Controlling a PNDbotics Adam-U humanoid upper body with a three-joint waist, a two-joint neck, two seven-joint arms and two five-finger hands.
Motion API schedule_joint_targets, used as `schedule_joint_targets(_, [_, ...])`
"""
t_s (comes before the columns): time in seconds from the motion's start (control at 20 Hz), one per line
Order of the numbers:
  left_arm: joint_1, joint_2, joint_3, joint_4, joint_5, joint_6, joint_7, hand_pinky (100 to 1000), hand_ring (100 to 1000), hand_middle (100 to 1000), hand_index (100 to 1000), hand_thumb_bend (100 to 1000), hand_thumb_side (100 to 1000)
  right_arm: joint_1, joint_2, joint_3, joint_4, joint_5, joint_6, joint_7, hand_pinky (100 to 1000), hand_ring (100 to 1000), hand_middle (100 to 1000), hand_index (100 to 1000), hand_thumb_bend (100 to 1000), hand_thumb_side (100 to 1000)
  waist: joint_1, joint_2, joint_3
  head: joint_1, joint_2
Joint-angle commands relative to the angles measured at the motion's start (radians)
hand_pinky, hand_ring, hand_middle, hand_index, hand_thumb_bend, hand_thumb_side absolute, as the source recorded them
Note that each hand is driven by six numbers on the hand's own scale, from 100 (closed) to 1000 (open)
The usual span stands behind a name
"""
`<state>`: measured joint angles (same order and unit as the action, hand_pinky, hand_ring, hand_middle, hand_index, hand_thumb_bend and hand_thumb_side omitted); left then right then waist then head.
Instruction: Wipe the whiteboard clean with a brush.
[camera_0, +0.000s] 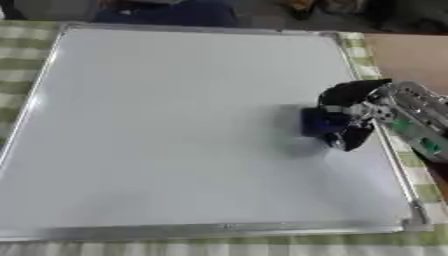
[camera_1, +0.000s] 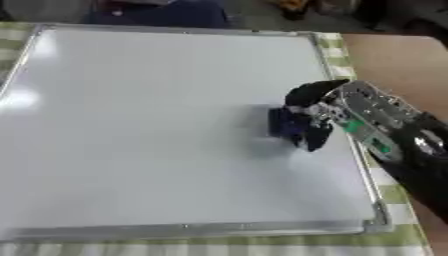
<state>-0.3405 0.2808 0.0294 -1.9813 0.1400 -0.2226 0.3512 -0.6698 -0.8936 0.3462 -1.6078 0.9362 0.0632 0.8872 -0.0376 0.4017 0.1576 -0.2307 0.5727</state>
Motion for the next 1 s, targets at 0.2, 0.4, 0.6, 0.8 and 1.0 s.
schedule_joint_targets(0.2, [-0.013, 0.018, 0.004, -0.019, 0.002, -0.002, -0.003, 661, 783, 768, 830, 280, 1000, -0.029, -0.006, -0.006, 0.081, 0.066, 0.013, -0.015, 545, 786, 532, 287, 100, 156, 0.006, -0.009, 0.004, -0.003, -0.010])
schedule_joint_targets(0.4, [-0.014, 0.019, 0.004, -0.019, 0.002, -0.003, -0.003, 661, 783, 768, 830, 279, 1000, -0.049, 0.006, -0.008, 0.135, 0.092, 0.015, -0.022, 546, 788, 534, 289, 100, 155, 0.008, -0.006, 0.007, -0.005, -0.013])
schedule_joint_targets(0.6, [-0.014, 0.019, 0.005, -0.019, 0.001, -0.002, -0.002, 661, 784, 769, 830, 278, 1000, -0.065, 0.017, -0.020, 0.189, 0.114, 0.023, -0.033, 548, 790, 536, 290, 100, 155, 0.009, -0.002, 0.007, -0.007, -0.015])
schedule_joint_targets(0.8, [-0.015, 0.019, 0.004, -0.019, 0.000, -0.003, -0.002, 661, 783, 769, 830, 278, 1000, -0.082, 0.028, -0.030, 0.236, 0.143, 0.027, -0.049, 548, 792, 538, 292, 100, 156, 0.010, 0.000, 0.007, -0.010, -0.016])
schedule_joint_targets(1.0, [-0.014, 0.018, 0.004, -0.019, -0.001, -0.003, -0.002, 661, 784, 769, 830, 278, 1000, -0.097, 0.038, -0.037, 0.272, 0.178, 0.036, -0.072, 547, 794, 540, 292, 100, 160, 0.011, 0.001, 0.008, -0.011, -0.019])
